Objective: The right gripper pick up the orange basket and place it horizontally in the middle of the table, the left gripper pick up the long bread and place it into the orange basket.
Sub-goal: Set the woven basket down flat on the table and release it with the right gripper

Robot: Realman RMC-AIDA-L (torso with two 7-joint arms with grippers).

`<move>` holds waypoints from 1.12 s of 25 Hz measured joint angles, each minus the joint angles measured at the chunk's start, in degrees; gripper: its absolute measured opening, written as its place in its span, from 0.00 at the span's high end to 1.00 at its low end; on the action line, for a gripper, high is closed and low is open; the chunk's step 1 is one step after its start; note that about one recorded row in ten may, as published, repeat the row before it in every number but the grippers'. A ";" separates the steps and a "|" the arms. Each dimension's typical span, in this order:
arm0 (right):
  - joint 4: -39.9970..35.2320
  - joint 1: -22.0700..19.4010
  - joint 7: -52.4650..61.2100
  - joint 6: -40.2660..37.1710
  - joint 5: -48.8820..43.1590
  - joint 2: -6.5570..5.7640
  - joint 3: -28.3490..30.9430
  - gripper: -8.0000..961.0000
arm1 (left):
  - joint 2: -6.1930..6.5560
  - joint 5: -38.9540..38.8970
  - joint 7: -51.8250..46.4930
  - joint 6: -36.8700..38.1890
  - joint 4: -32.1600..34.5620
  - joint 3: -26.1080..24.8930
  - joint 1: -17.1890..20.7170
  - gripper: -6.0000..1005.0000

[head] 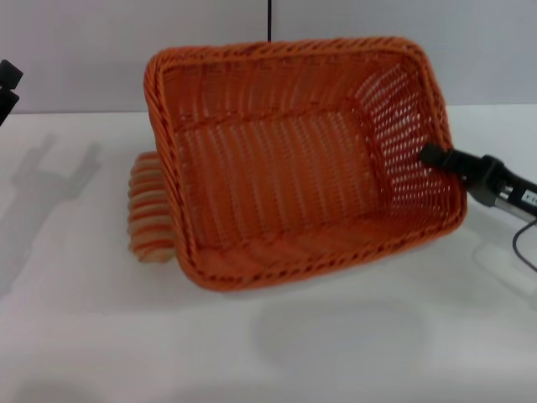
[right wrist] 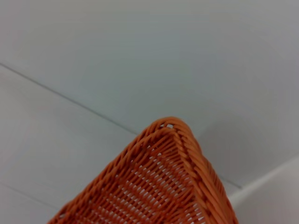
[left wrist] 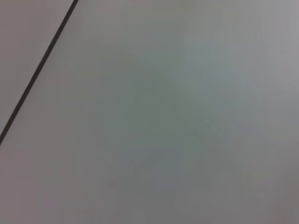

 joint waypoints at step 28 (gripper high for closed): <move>0.03 -9.09 1.22 2.47 -4.30 -1.76 -0.66 0.82 | 0.09 0.09 -1.78 -2.10 0.68 3.55 -2.67 0.16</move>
